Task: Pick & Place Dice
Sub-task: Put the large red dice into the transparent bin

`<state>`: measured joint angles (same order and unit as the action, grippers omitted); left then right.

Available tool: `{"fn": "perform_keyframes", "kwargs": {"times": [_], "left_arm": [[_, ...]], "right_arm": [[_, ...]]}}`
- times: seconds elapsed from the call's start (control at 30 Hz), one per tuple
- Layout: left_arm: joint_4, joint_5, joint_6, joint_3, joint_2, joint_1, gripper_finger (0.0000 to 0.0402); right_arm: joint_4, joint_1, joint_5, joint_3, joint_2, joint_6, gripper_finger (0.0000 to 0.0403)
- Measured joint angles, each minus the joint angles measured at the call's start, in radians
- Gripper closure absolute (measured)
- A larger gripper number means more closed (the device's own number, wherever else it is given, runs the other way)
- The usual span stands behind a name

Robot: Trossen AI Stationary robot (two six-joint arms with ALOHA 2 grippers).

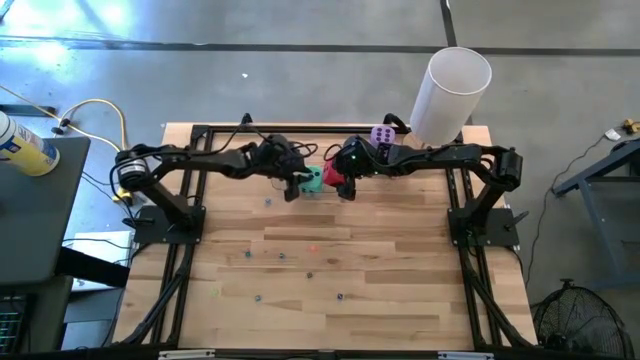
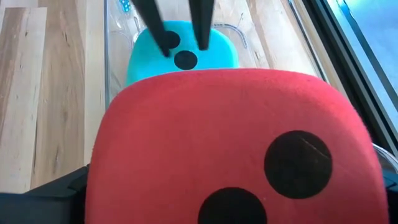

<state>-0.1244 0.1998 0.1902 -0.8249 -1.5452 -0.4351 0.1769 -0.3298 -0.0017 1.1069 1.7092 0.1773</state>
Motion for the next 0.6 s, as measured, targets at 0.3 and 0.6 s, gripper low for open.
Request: {"fn": "perform_keyframes", "kwargs": {"times": [0.3,0.6], "left_arm": [[0.081,-0.18,0.016,-0.007,-0.011,-0.012,0.0292],[0.046,-0.395,-0.021,-0.001,0.011,0.008,0.0292]], "right_arm": [[0.01,-0.001,0.003,0.0,0.0,0.0,0.0011],[0.082,-0.026,-0.013,0.001,0.0,-0.049,0.0011]]}}
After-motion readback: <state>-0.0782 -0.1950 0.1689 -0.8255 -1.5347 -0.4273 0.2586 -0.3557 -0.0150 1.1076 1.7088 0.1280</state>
